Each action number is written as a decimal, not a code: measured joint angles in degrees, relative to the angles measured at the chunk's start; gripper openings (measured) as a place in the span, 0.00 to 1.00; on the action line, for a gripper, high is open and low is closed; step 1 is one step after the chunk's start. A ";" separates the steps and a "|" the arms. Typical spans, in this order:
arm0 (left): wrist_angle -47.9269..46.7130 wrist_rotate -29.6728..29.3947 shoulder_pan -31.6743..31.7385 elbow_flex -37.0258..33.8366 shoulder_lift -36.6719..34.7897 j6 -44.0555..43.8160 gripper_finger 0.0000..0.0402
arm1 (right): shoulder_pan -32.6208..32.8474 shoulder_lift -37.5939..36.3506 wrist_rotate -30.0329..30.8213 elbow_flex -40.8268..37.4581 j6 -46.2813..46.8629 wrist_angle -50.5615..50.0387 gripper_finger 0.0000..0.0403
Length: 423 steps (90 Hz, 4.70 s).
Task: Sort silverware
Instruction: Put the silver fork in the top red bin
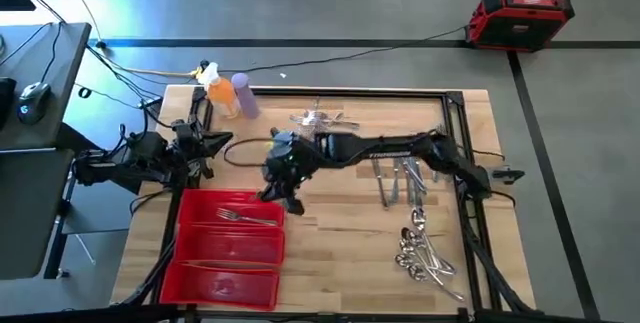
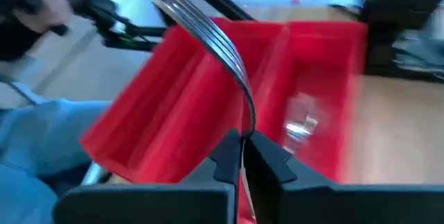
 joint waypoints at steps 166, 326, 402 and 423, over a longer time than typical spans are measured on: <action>-1.40 -1.10 -0.02 0.13 0.02 -0.12 0.00 | -8.60 -1.49 27.14 4.91 -16.66 -36.80 0.33; -2.87 -1.09 0.00 0.13 0.02 -1.07 0.00 | -35.09 5.81 29.15 -15.56 -33.02 -29.75 0.31; -2.67 -2.57 0.00 0.13 0.02 -1.08 0.00 | -15.44 -8.14 33.67 -15.96 -11.59 -35.87 0.00; -2.47 -2.73 0.00 0.13 0.02 -1.10 0.00 | -3.00 -7.93 17.31 -15.93 -7.79 -7.52 0.00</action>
